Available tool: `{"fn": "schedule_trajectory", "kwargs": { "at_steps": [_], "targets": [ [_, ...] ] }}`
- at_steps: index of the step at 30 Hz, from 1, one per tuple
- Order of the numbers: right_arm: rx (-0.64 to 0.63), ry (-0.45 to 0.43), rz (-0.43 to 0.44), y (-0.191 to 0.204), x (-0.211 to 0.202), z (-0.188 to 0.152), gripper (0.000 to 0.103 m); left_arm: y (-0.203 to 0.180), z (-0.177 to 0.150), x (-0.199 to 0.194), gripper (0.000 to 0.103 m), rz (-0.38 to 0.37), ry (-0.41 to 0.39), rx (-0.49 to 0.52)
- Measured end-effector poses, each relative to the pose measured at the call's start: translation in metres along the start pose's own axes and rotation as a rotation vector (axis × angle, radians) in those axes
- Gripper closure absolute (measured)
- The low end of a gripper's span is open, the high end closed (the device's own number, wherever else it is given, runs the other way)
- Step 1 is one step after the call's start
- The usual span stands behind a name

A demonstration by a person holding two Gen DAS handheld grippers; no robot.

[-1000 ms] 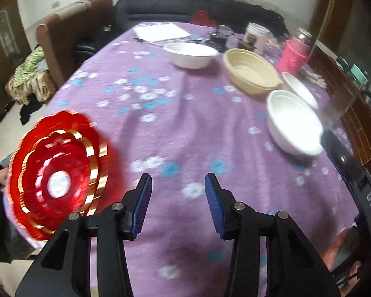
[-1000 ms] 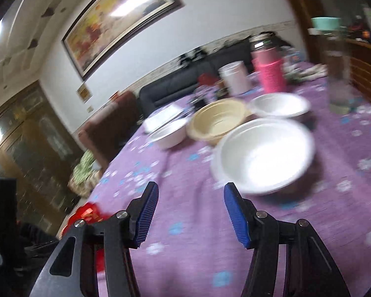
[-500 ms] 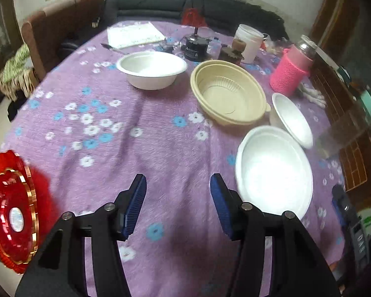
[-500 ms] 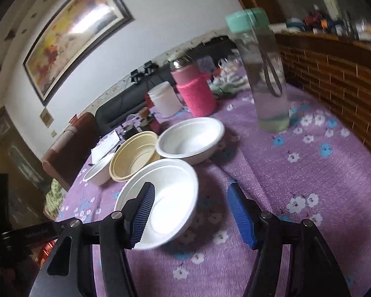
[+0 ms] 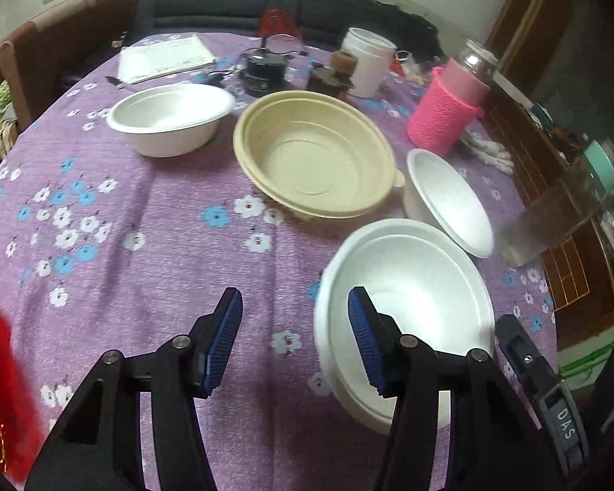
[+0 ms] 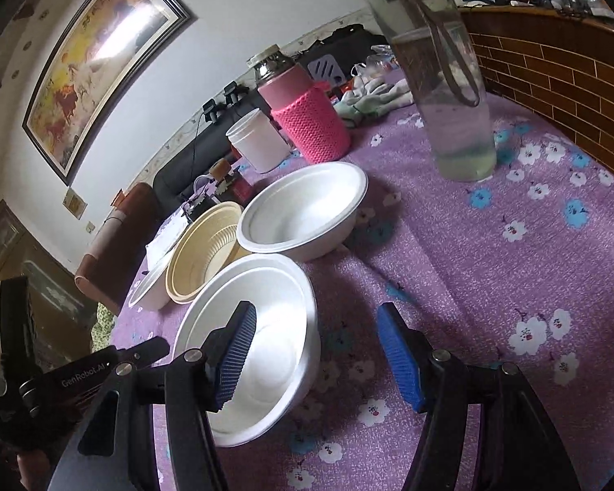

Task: Organize plates and bowls
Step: 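Reach both tools to the large white bowl and grip its rim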

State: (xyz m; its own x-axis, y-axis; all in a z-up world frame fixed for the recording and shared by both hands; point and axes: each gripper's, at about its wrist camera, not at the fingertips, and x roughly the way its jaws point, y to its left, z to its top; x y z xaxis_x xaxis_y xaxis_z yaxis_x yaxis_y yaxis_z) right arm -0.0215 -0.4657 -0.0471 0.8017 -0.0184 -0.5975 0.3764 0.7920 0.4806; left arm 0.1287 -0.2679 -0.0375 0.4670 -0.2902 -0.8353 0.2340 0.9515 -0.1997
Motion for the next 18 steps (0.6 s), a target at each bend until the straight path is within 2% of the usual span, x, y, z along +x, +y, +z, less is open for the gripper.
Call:
{"fn": "schedule_trajectory", "kwargs": {
  "at_steps": [14,15,17,18],
  "targets": [
    [0.008,0.072,0.009,-0.001,0.020,-0.005,0.041,-0.007,-0.013,0.038,0.051,0.004,0.143,-0.007],
    [0.002,0.078,0.006,0.000,0.022,-0.006,0.043,-0.006,-0.014,0.039,0.051,0.004,0.146,-0.010],
    [-0.013,0.083,-0.008,0.003,0.024,-0.007,0.059,-0.004,-0.015,0.040,0.051,0.003,0.145,-0.025],
    [-0.021,0.088,-0.015,0.003,0.025,-0.007,0.072,-0.002,-0.016,0.040,0.056,-0.003,0.141,-0.036]
  ]
}}
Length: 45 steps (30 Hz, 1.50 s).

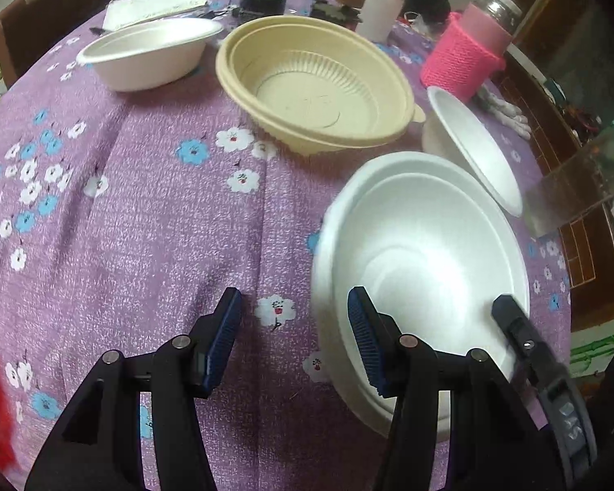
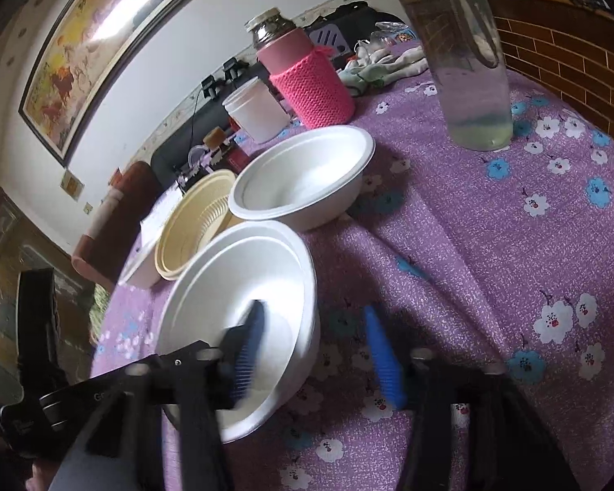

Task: Organize plates and bowls
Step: 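Reach both tools to the large white bowl and grip its rim, then carry the white bowl onto the stacked red plates and release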

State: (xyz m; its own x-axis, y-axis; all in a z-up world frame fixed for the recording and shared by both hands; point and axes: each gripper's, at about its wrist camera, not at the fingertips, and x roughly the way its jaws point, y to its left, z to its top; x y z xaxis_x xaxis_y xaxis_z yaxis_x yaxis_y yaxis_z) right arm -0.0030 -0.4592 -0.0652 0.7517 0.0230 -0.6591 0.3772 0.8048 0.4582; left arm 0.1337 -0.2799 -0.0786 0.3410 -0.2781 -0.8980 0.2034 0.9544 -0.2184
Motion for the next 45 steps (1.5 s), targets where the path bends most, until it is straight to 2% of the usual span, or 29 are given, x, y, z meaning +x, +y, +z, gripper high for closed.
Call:
{"fn": "schedule_trajectory", "kwargs": {
  "at_steps": [1,3,6,13,23,38,45],
  "targets": [
    [-0.007,0.013,-0.009,0.001,0.003,0.000,0.082,0.003,0.000,-0.001,0.062,-0.038,-0.008,-0.014],
    [-0.003,0.054,0.008,0.000,0.011,-0.002,0.088,0.002,-0.002,0.000,0.081,-0.074,0.006,-0.010],
    [-0.002,0.058,0.032,0.002,0.010,-0.004,0.093,-0.005,-0.006,-0.004,0.093,-0.065,-0.001,0.027],
    [-0.011,0.041,0.033,0.008,0.004,-0.010,0.095,0.002,-0.010,-0.014,0.093,-0.073,-0.008,0.026],
    [-0.025,0.035,0.068,0.027,-0.007,-0.022,0.097,0.026,-0.021,-0.041,0.093,-0.055,-0.076,0.008],
    [-0.099,0.029,0.128,0.087,-0.023,-0.042,0.097,0.073,-0.033,-0.087,0.093,-0.025,-0.170,-0.044],
    [-0.114,0.055,0.106,0.097,-0.011,-0.050,0.097,0.085,-0.035,-0.073,0.093,-0.011,-0.133,-0.059]
  ]
}}
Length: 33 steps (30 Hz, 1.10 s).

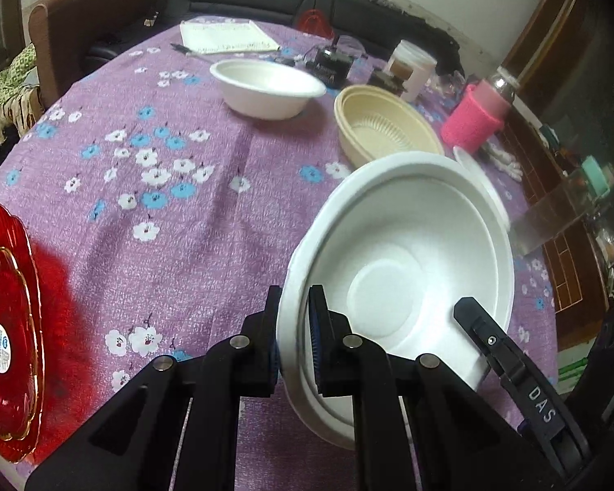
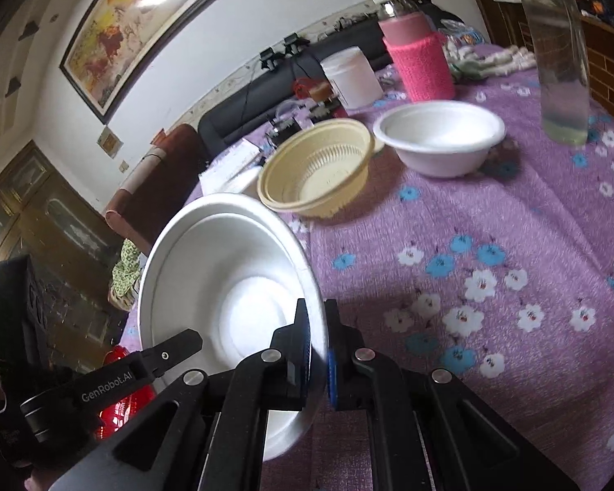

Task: Organize plates and bowls
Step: 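Carry the white bowl onto the stacked red plates and release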

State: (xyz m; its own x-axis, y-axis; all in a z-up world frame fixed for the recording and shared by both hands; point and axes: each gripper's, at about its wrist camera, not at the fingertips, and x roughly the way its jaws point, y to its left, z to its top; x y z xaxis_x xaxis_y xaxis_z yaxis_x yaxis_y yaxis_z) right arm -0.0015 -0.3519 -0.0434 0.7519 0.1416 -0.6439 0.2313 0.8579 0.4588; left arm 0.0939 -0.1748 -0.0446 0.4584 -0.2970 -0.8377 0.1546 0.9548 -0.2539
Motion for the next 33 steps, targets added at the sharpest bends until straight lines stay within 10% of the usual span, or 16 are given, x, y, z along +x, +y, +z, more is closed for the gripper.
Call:
{"fn": "schedule_trajectory", "kwargs": {
  "at_steps": [19,33],
  "targets": [
    [-0.134,0.064,0.229,0.114,0.002,-0.013,0.098,0.108,-0.019,-0.112,0.093,0.123,-0.142,-0.116],
    [-0.318,0.225,0.298,0.235,0.057,-0.094,0.098,0.226,-0.056,-0.123,0.092,0.227,-0.114,-0.312]
  ]
}}
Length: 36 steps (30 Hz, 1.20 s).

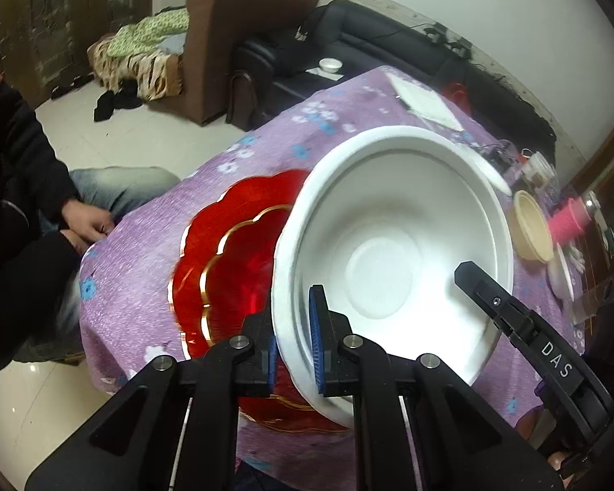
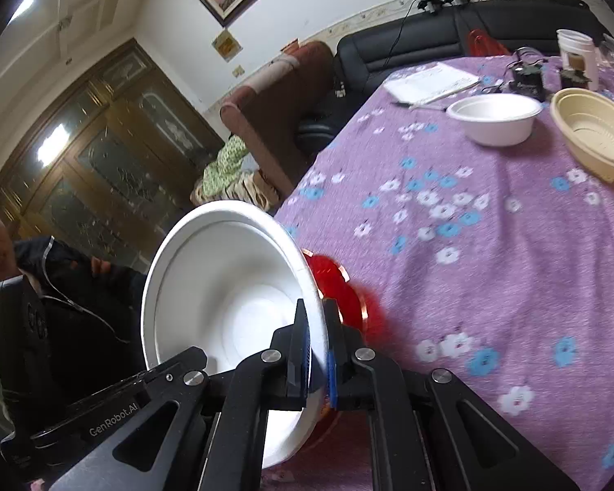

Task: Organize plates and bowls
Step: 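Carry the white bowl onto the stacked red plates and release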

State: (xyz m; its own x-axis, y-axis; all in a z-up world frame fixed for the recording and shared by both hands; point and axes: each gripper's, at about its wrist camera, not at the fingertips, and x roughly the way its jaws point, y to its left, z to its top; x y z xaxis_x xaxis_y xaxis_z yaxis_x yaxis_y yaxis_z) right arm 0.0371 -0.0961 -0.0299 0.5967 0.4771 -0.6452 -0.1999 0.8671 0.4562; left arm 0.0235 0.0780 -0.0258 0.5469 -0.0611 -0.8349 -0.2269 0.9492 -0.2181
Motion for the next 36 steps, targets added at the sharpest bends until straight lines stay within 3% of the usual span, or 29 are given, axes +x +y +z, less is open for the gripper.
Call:
{"fn": "schedule_trajectory", "kwargs": {
  "at_steps": [13,15,18,24,28,36],
  "targets": [
    [-0.106,0.060,-0.105,0.025,0.048,-0.024,0.093,0.027,-0.001,0.028,0.089,0.036,0.046,-0.037],
    [-0.134,0.047,-0.119,0.031,0.049,-0.029,0.092,0.026,-0.001,0.023,0.079,0.069,0.030,-0.015],
    [-0.162,0.013,-0.138,0.033,0.048,-0.032,0.087,0.023,0.000,0.018,0.074,0.106,-0.012,0.032],
    [-0.149,-0.001,-0.144,0.028,0.045,-0.034,0.079,0.016,-0.003,0.017,0.074,0.170,-0.032,0.103],
    [-0.148,-0.057,-0.114,0.024,0.033,-0.035,0.076,0.021,-0.001,0.009,0.073,0.232,-0.066,0.115],
    [-0.117,-0.166,-0.092,0.006,0.005,-0.026,0.074,0.019,0.008,-0.034,0.073,0.227,-0.222,0.065]
  ]
}}
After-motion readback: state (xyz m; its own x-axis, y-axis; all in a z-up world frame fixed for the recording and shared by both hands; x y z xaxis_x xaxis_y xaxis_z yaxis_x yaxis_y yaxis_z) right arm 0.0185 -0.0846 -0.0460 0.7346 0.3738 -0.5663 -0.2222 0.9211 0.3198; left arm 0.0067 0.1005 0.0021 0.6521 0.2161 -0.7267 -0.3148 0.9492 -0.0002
